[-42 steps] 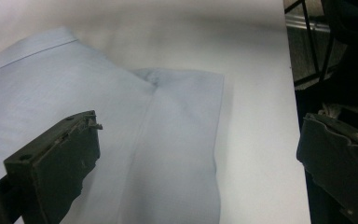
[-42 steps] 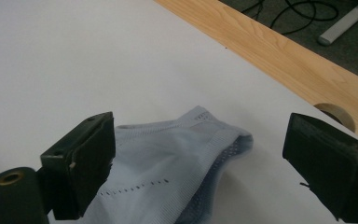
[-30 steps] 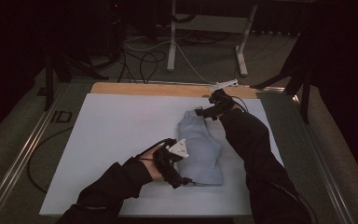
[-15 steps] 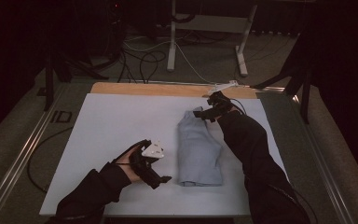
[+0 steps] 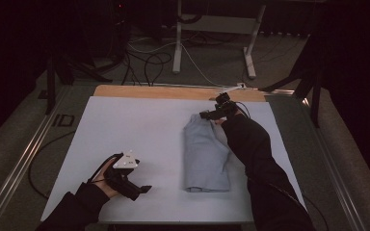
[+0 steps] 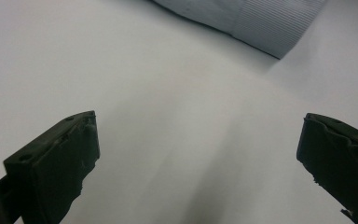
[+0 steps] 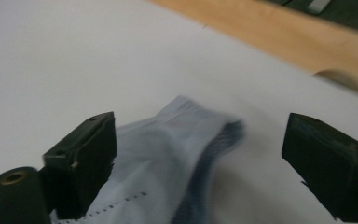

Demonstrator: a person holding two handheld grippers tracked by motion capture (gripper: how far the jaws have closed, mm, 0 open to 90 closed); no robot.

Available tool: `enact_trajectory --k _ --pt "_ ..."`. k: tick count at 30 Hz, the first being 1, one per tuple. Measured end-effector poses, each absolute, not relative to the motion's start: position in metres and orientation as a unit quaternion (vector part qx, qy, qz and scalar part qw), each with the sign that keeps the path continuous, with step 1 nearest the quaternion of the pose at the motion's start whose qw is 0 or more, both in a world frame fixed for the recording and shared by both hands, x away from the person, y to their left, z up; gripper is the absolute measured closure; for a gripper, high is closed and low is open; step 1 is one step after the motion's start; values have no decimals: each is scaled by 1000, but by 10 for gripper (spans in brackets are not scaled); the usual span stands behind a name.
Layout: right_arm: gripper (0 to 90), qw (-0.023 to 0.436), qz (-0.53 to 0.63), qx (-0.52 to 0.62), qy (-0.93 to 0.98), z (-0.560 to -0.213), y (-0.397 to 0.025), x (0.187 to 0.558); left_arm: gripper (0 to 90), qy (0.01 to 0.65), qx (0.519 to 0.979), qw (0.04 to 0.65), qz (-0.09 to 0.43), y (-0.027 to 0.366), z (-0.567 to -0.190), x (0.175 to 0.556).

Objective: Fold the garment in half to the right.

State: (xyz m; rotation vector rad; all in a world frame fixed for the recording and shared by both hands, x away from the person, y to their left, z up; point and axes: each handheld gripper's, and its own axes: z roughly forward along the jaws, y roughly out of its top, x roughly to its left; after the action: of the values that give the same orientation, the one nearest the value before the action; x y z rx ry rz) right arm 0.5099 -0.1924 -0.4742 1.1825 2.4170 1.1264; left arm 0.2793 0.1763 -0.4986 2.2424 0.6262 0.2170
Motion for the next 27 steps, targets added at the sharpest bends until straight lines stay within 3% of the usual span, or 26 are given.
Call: enact_trajectory --k 3,8,14,19,22,27 --pt "155 102 363 404 833 -486 -186 510 4 255 879 395 87 183 -501 277" --pt "369 89 330 405 848 -499 -188 512 4 262 874 398 95 190 -506 271" --pt "511 64 302 392 867 -509 -192 510 4 276 864 410 100 199 -509 265" --pt "827 76 299 382 871 -508 -193 508 4 289 854 420 105 208 -511 264" --pt "853 93 301 366 876 -500 -189 505 4 294 847 429 111 213 -511 262" --pt "855 84 360 340 865 -482 -180 502 4 295 840 440 116 216 -512 262"
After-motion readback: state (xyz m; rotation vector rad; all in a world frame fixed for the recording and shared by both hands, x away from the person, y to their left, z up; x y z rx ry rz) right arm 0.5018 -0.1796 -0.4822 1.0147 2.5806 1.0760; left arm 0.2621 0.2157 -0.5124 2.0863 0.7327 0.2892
